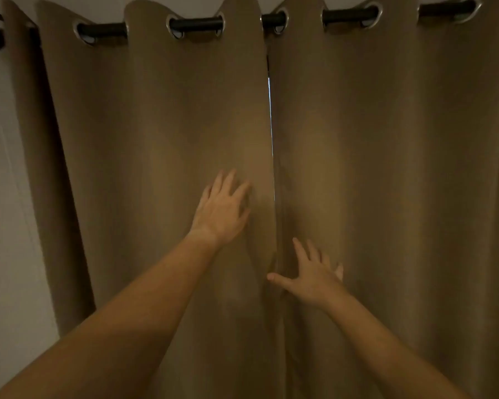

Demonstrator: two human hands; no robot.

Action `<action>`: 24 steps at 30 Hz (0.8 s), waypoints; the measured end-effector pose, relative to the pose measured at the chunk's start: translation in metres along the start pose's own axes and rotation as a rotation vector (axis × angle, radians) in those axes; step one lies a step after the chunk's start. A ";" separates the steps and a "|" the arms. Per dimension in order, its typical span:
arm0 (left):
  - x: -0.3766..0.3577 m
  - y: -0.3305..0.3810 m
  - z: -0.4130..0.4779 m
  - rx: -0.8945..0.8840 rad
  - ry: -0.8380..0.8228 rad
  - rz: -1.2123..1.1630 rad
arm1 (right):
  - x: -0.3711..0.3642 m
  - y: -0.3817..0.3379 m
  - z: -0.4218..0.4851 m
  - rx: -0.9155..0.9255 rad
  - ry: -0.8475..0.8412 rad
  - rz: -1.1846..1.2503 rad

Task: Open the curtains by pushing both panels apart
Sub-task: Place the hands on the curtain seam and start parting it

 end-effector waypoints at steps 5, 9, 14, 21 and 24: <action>-0.005 0.005 0.020 -0.102 0.081 0.053 | -0.022 -0.009 0.012 0.009 0.023 0.011; -0.020 0.001 0.038 -0.133 0.114 0.073 | -0.038 -0.012 0.027 0.016 0.045 0.018; -0.038 0.002 0.070 -0.167 0.171 0.131 | -0.054 -0.014 0.059 0.008 0.043 0.029; -0.051 0.019 0.121 -0.220 0.285 0.266 | -0.080 -0.011 0.112 0.041 0.035 0.064; -0.062 0.026 0.137 -0.251 0.339 0.322 | -0.092 -0.011 0.132 0.050 0.033 0.102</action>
Point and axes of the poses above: each hand's wrist, its own z-axis towards the middle knuckle, its own x-axis out of the back of the hand, y = z × x, the point moved 7 cm from there along z, towards the middle knuckle
